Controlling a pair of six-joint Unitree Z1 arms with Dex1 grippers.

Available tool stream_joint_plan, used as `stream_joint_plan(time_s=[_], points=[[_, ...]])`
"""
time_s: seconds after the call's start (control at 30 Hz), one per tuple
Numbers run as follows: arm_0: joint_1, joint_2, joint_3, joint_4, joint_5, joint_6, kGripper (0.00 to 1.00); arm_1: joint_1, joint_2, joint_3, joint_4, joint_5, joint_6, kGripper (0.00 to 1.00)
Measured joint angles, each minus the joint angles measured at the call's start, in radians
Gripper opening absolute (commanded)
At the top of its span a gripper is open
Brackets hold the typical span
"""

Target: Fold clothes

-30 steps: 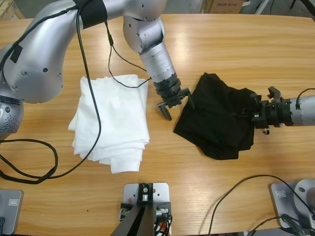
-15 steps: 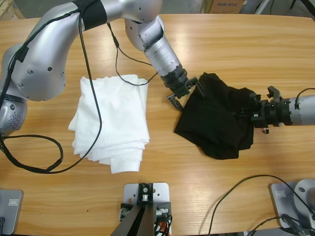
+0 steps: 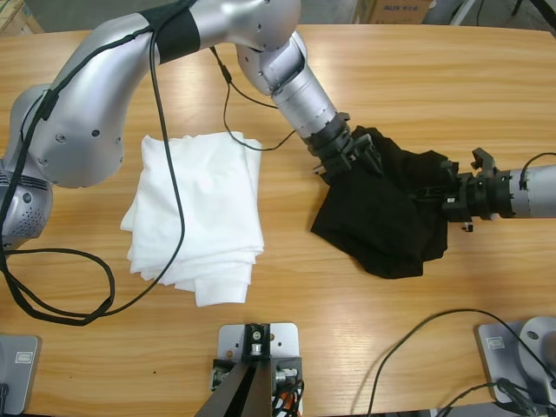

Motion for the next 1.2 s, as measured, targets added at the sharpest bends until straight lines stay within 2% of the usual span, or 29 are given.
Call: stream_joint_plan(time_s=[0.5, 0.7, 0.9, 1.2], points=[[-0.034, 0.012, 0.0, -0.034, 0.057, 0.115, 0.0, 0.017, -0.005, 0.0, -0.017, 0.009, -0.049, 0.0], [-0.042, 0.001, 0.001, -0.045, 0.09, 0.142, 0.0, 0.039, -0.054, 0.0, -0.013, 0.02, -0.056, 0.0], [-0.043, -0.03, 0.008, -0.027, 0.101, 0.158, 0.0, 0.093, -0.143, -0.054, 0.082, 0.025, -0.025, 0.0], [-0.015, -0.196, 0.012, 0.125, 0.151, 0.203, 0.0, 0.234, -0.243, -0.288, 0.305, -0.017, 0.05, 0.0]])
